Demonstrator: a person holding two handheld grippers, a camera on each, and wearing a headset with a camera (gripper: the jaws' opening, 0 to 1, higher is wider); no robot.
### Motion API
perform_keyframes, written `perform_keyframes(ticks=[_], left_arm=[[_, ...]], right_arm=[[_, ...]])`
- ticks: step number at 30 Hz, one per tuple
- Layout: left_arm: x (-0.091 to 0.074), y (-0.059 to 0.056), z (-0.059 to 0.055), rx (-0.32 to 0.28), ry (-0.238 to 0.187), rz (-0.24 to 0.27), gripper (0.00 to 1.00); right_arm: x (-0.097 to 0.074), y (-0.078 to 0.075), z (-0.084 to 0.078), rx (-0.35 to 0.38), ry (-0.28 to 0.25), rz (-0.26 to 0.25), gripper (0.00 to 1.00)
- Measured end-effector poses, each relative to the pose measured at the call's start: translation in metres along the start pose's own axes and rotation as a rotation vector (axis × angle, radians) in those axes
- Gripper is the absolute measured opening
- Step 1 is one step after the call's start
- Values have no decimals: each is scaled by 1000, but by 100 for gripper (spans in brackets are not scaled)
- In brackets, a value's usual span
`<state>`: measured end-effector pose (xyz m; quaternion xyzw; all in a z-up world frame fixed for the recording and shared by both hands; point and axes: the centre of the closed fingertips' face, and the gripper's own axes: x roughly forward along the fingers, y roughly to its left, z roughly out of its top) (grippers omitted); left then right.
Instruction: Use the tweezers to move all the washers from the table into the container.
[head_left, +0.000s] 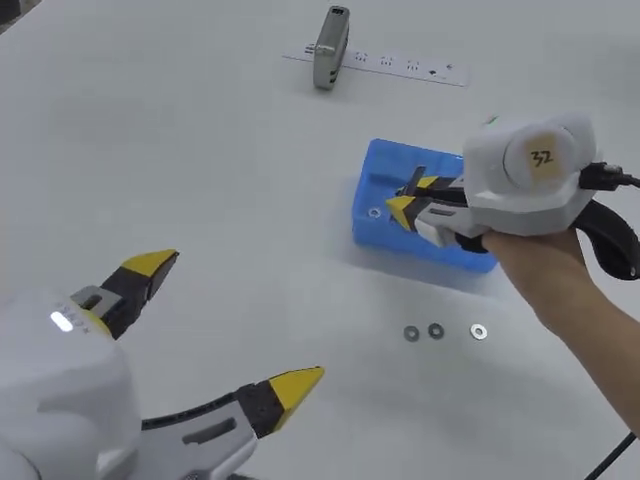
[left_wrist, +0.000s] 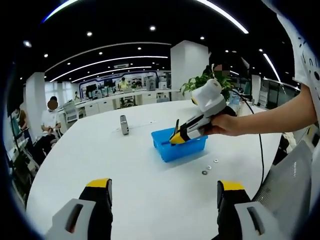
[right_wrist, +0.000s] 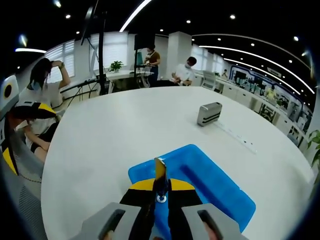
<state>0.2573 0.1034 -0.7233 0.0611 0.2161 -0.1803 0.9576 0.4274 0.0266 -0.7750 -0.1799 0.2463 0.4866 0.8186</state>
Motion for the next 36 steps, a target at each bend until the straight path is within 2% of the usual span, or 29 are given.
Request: perform_keyframes(ticks=[1,4,7,10,12,15,18,22,24,29,33,36], left_arm=[[0,-2,-1,27,6,-6,89],[2,-6,-2,62,7,-12,93],[2,-5,-3,88,9,-5,93],[2,0,-4,78,14,5,94],[1,6,-6,71,23,39,96],[-1,13,-5,28,16,68,97],[-1,11,0,3,16,76,98],[-2,12,1,7,9,84,98],[-1,11,-5,30,50,83,97],[0,10,-7,27,53,74,98],[0,10,-7,30,53,73,98],[1,9,-7,42,56,70,99]], right_arm=[[-1,0,0,1,-1,0,5],[-8,0,3,14,-10,-1,5],[-17,0,11,39,-38,-6,4],[-29,2,20,61,-70,-8,4],[-37,5,26,73,-89,-11,4],[-48,10,30,81,-98,-14,5],[-58,14,28,81,-100,-27,5],[-68,22,20,92,-92,-45,5],[-70,27,13,118,-86,-56,4],[-73,40,-6,148,-57,-68,4],[-75,47,-27,162,-9,-74,5],[-77,52,-38,201,6,-60,5]])
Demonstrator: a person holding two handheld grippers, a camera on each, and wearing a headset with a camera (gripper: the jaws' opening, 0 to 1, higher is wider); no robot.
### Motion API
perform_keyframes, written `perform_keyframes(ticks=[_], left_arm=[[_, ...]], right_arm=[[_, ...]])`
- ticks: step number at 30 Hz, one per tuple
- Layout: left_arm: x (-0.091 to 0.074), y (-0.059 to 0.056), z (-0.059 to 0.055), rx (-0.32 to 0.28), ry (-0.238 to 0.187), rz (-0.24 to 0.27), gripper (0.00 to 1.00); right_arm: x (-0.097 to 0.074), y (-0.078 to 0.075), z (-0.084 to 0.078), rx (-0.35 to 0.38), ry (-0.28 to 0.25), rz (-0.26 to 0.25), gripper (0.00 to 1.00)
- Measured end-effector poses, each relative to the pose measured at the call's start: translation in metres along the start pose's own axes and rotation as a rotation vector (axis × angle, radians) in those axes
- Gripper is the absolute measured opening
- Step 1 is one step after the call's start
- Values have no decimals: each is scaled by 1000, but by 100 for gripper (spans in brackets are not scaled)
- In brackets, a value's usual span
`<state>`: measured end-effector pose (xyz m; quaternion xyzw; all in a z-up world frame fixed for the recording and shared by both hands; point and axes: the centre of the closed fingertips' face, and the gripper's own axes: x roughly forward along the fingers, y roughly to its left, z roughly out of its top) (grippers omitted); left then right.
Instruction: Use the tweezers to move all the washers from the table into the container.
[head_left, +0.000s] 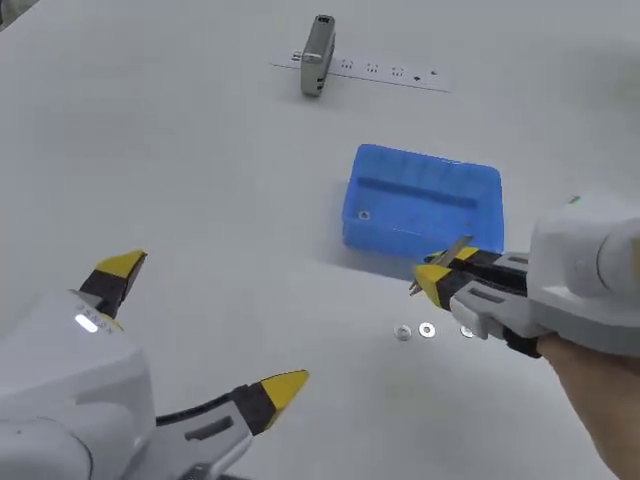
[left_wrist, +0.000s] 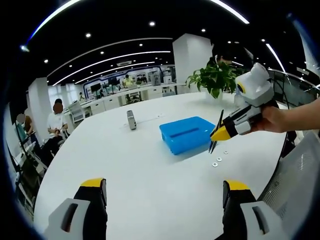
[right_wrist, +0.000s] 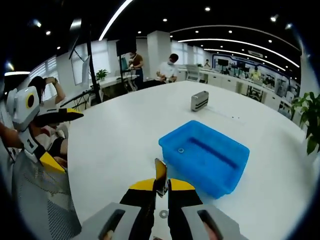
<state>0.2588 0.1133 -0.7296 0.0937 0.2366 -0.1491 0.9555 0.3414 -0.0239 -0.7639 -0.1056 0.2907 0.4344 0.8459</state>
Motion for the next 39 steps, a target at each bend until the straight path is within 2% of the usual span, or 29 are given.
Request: perform_keyframes(ticks=[10,23,32,39], left_arm=[[1,2,-3,8,16,8,99],[2,2,-5,18,25,9,99],[2,2,-6,20,33,10,99],[2,1,-7,12,33,1,99]], right_arm=[[2,13,-16,21,35,31,5],[5,16,-16,-48,55,26,5],[7,14,-20,-25,58,33,4],[6,16,-20,-64,63,31,3]])
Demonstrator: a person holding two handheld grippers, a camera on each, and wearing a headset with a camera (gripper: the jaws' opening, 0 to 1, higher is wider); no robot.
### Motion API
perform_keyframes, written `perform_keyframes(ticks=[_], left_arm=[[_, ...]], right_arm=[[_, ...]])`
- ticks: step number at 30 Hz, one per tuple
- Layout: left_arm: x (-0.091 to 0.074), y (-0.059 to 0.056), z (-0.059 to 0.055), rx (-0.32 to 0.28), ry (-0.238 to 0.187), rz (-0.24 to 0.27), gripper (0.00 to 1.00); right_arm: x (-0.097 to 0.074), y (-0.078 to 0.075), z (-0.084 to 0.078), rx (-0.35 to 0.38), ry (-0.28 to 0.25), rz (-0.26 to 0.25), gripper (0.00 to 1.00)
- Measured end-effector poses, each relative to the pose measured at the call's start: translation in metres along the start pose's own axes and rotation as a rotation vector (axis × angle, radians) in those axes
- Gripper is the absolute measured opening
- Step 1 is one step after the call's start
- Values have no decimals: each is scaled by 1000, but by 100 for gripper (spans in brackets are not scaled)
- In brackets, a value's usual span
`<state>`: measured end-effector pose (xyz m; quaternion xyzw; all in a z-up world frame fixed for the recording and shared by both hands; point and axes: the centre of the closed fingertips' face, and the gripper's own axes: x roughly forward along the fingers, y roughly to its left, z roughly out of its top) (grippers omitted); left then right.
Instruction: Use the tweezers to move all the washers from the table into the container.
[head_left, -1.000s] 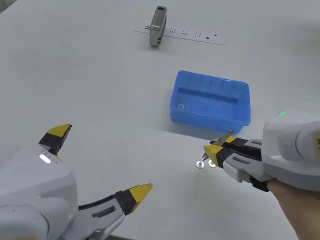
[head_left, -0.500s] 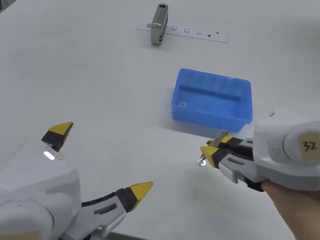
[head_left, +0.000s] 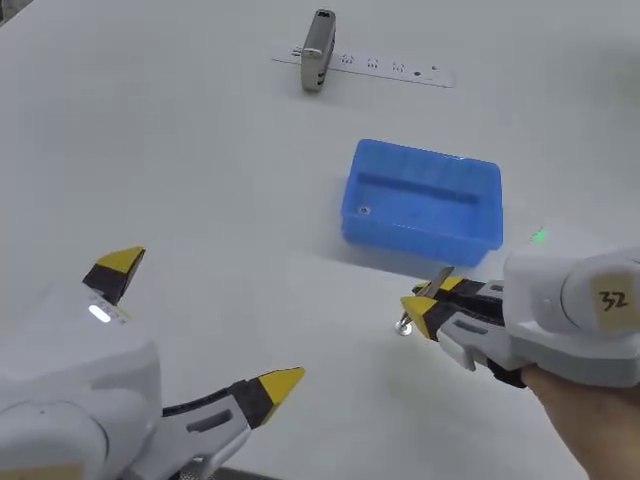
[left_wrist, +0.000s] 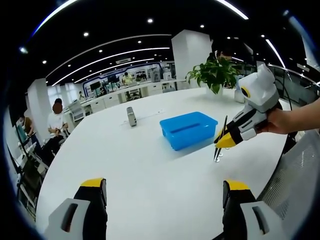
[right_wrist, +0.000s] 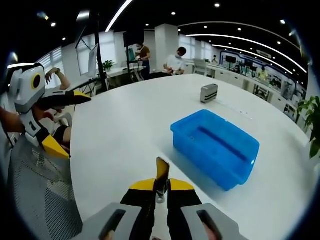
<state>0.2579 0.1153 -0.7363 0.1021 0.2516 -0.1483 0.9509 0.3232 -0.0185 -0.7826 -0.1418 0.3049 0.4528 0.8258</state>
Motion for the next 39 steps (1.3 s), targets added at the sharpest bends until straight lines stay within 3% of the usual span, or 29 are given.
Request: perform_keyframes(ticks=[13,21,29,33,39], left_arm=[[-1,-1,0,5,-1,-3,99],[0,-3,-1,14,7,-11,99],[0,-3,-3,19,16,-10,99],[0,-3,-3,24,17,-7,99],[1,-3,-3,25,20,-9,99]], right_arm=[[-13,-5,15,-32,-6,-22,3],[-22,-19,53,6,-111,-52,3],[-15,-30,84,-28,-172,-79,3],[-11,-38,91,-70,-177,-120,3],[-3,-50,101,-68,-198,-136,4]])
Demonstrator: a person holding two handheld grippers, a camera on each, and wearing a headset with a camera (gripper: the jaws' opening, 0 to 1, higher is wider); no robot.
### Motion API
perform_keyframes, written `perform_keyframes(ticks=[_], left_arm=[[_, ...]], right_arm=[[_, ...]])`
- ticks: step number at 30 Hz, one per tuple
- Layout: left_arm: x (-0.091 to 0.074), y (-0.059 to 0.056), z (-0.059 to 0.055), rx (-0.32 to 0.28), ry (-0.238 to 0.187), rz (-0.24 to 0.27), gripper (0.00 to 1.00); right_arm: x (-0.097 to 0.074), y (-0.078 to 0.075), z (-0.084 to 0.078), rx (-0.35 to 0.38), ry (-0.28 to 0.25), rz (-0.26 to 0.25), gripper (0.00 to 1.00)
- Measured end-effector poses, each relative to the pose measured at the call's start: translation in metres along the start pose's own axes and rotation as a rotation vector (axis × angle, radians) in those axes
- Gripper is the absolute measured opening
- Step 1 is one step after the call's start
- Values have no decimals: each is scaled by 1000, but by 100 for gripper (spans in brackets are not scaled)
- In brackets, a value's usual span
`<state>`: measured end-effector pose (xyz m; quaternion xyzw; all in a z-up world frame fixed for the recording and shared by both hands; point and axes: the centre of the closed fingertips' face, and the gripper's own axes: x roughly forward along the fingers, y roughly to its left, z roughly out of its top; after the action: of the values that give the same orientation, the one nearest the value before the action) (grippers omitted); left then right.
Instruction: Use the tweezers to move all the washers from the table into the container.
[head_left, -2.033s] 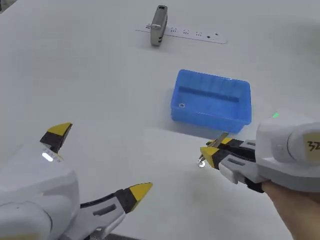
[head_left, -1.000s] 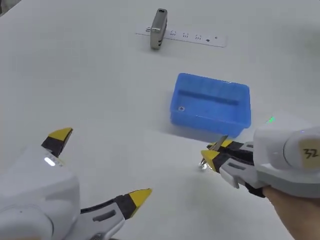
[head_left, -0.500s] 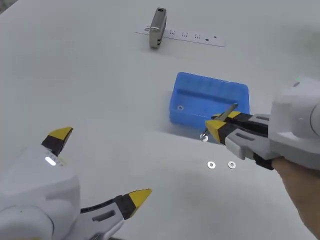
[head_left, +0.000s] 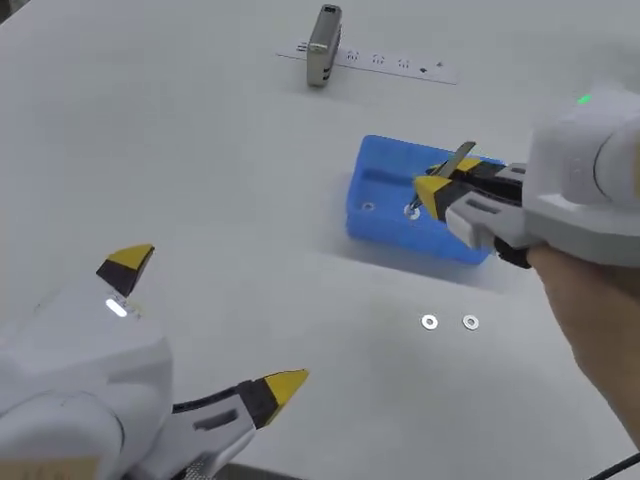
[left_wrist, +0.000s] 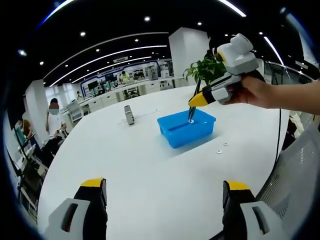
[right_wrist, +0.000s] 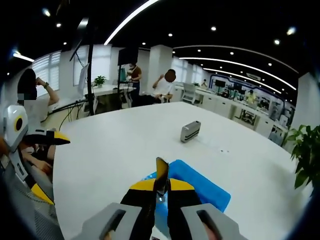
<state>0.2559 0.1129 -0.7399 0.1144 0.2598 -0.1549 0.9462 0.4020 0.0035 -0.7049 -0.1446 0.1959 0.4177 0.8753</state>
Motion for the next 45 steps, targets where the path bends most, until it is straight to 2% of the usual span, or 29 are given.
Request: perform_keyframes(ticks=[4,10,15,24,39,45], left_arm=[[0,1,0,1,2,3,99],[0,1,-1,0,4,4,98],[-1,4,-1,-27,8,9,93],[-1,5,-2,-31,8,13,95],[-1,6,-4,-34,17,17,95],[0,5,-5,-33,21,14,95]], right_arm=[[9,-4,-1,-12,2,-8,4],[19,-7,-15,-19,36,-13,4],[25,-8,-26,-14,61,-16,4],[36,-8,-44,6,100,-4,4],[44,-6,-57,21,135,12,4],[43,-6,-56,34,127,13,4]])
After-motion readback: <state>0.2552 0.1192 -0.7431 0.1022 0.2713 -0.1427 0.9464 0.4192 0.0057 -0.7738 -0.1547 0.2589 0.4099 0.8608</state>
